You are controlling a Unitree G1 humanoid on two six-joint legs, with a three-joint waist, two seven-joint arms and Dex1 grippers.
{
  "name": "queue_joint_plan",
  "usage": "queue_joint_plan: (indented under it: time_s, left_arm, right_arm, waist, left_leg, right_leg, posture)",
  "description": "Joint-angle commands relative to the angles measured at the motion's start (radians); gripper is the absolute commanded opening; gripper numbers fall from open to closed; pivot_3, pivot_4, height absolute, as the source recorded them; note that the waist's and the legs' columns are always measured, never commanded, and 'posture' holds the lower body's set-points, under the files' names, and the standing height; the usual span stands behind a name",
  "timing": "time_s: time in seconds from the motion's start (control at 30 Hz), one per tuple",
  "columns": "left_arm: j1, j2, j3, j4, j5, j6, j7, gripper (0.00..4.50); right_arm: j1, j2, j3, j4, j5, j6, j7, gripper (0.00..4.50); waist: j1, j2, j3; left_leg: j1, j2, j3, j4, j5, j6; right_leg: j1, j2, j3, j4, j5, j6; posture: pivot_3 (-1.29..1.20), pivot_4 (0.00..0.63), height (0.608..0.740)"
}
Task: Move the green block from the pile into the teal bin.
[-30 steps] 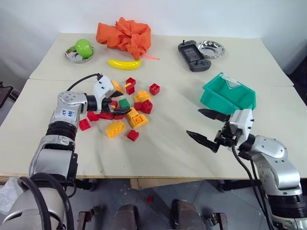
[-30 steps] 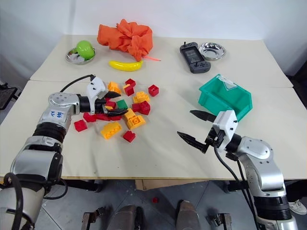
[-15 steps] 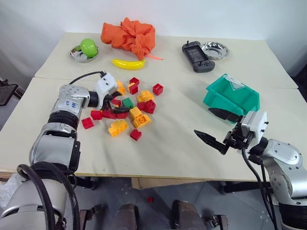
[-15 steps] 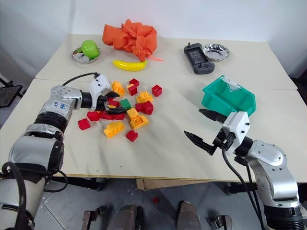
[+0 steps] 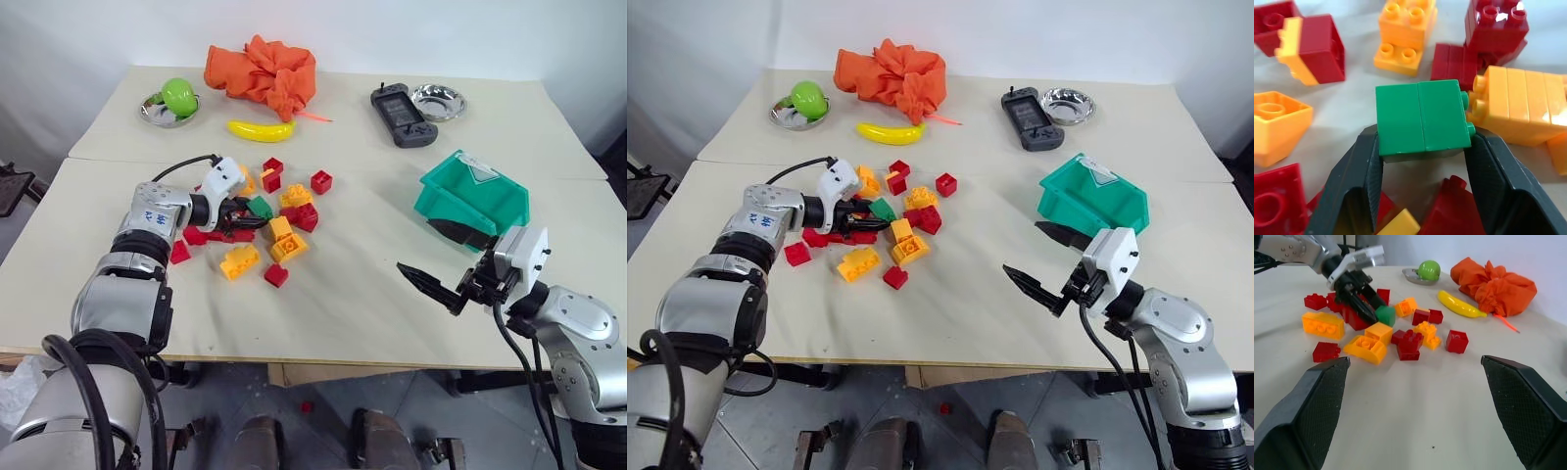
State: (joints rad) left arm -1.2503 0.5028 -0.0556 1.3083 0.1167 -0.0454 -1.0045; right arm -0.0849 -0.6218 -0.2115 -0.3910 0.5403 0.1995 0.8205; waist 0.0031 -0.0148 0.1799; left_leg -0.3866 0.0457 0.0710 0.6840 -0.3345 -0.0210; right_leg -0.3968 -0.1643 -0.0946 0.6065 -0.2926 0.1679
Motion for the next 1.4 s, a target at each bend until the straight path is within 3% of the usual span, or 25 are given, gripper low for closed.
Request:
queue_joint_plan:
  time_s: [0.03, 0.13, 0.23, 0.47, 0.7, 0.73, 0.83, 1.0, 1.13, 1.2, 1.3, 1.4]
  left_arm:
    - [-0.124, 0.006, 0.021, -0.029, -0.008, -0.035, 0.017, 2.06]
    - [-0.178, -0.048, 0.016, -0.038, -0.022, -0.026, -0.082, 2.06]
    - [-0.202, -0.179, 0.029, -0.051, -0.079, 0.049, -0.261, 2.06]
    - [-0.097, -0.448, -0.086, -0.064, 0.008, -0.081, -0.201, 2.06]
    - [-0.056, -0.528, -0.121, -0.066, 0.032, -0.110, -0.146, 4.39]
    - [-0.057, -0.528, -0.114, -0.070, 0.024, -0.111, -0.146, 4.47]
    - [-0.054, -0.508, -0.064, -0.094, -0.029, -0.121, -0.178, 4.47]
    - [0.038, -0.329, 0.119, -0.175, -0.216, -0.198, -0.328, 4.47]
    - [0.153, -0.207, 0.177, -0.319, -0.319, -0.178, -0.459, 4.47]
    - [0.257, -0.116, 0.198, -0.427, -0.332, -0.194, -0.446, 4.47]
    - [0.370, -0.061, 0.191, -0.589, -0.345, -0.146, -0.409, 4.47]
    - [0.591, 0.039, 0.235, -0.835, -0.401, -0.038, -0.390, 4.47]
  right_arm:
    - [0.022, 0.001, -0.093, -0.071, 0.064, 0.014, -0.041, 4.50]
    - [0.061, -0.016, -0.131, -0.096, 0.074, 0.026, -0.046, 4.50]
    - [0.114, -0.022, -0.176, -0.120, 0.084, 0.039, -0.054, 4.50]
    - [0.263, -0.011, -0.287, -0.206, 0.084, 0.045, -0.094, 4.50]
    - [0.465, 0.045, -0.381, -0.287, 0.078, 0.023, -0.118, 4.50]
    - [0.480, 0.052, -0.383, -0.295, 0.078, 0.022, -0.123, 4.50]
    - [0.506, 0.043, -0.364, -0.301, 0.038, 0.048, -0.150, 4.50]
    - [0.406, 0.010, -0.278, -0.307, 0.019, 0.177, -0.253, 4.50]
    - [0.335, -0.002, -0.176, -0.324, 0.027, 0.266, -0.278, 4.50]
    - [0.236, 0.016, -0.073, -0.321, 0.014, 0.364, -0.353, 4.50]
    - [0.155, 0.025, -0.019, -0.295, 0.013, 0.441, -0.401, 4.50]
    - [0.005, 0.082, 0.105, -0.215, -0.060, 0.565, -0.532, 4.50]
  waist:
    - [0.007, -0.002, 0.001]
    - [0.018, -0.002, 0.001]
    - [0.035, -0.002, 0.001]
    - [0.029, -0.002, 0.001]
    - [0.022, -0.001, 0.001]
    - [0.023, -0.001, 0.001]
    - [0.023, -0.001, 0.001]
    - [0.004, 0.001, 0.000]
    - [-0.001, 0.003, -0.001]
    - [0.002, 0.003, -0.001]
    - [0.004, 0.003, -0.001]
    - [0.004, 0.002, -0.001]
  left_leg:
    - [0.000, 0.000, 0.000, 0.000, 0.000, 0.000]
    - [-0.001, 0.000, 0.000, 0.000, 0.000, 0.000]
    - [-0.001, 0.000, 0.000, 0.000, 0.000, 0.000]
    - [-0.001, 0.000, 0.000, -0.001, 0.000, 0.001]
    - [0.000, 0.000, 0.000, 0.000, -0.001, 0.001]
    - [0.000, 0.000, 0.000, 0.000, -0.001, 0.001]
    - [0.000, 0.000, 0.000, 0.001, -0.001, 0.001]
    - [0.000, 0.001, 0.000, 0.000, 0.000, 0.001]
    - [0.001, 0.001, -0.001, 0.000, 0.000, 0.001]
    - [0.000, 0.001, -0.002, 0.001, 0.000, 0.001]
    - [0.000, 0.001, -0.002, 0.003, -0.001, 0.001]
    - [-0.001, 0.001, -0.003, 0.004, -0.001, 0.001]
  right_leg:
    - [0.000, 0.000, 0.000, 0.000, 0.000, 0.000]
    - [0.000, 0.000, 0.000, -0.001, 0.000, 0.000]
    - [0.001, 0.000, -0.001, -0.001, 0.000, 0.000]
    - [0.001, 0.000, -0.002, -0.003, 0.000, 0.000]
    - [0.001, 0.000, -0.001, -0.003, 0.000, 0.000]
    - [0.001, 0.000, -0.001, -0.003, 0.000, 0.000]
    - [0.001, 0.000, 0.000, -0.003, 0.000, 0.000]
    - [0.000, 0.000, 0.000, 0.000, 0.000, -0.001]
    - [0.000, 0.000, 0.000, 0.002, -0.001, -0.002]
    - [0.000, 0.000, -0.001, 0.002, 0.000, -0.002]
    - [0.000, 0.000, -0.001, 0.002, 0.000, -0.002]
    - [0.000, 0.000, -0.002, 0.003, 0.000, -0.002]
  posture:
    - [0.00, 0.150, 0.740]
    - [0.00, 0.150, 0.740]
    - [0.00, 0.150, 0.740]
    - [0.00, 0.150, 0.740]
    - [0.00, 0.150, 0.740]
    - [0.00, 0.150, 0.740]
    - [0.00, 0.150, 0.740]
    - [0.00, 0.150, 0.740]
    - [0.00, 0.150, 0.740]
    - [0.00, 0.150, 0.740]
    - [0.00, 0.150, 0.740]
    - [0.00, 0.150, 0.740]
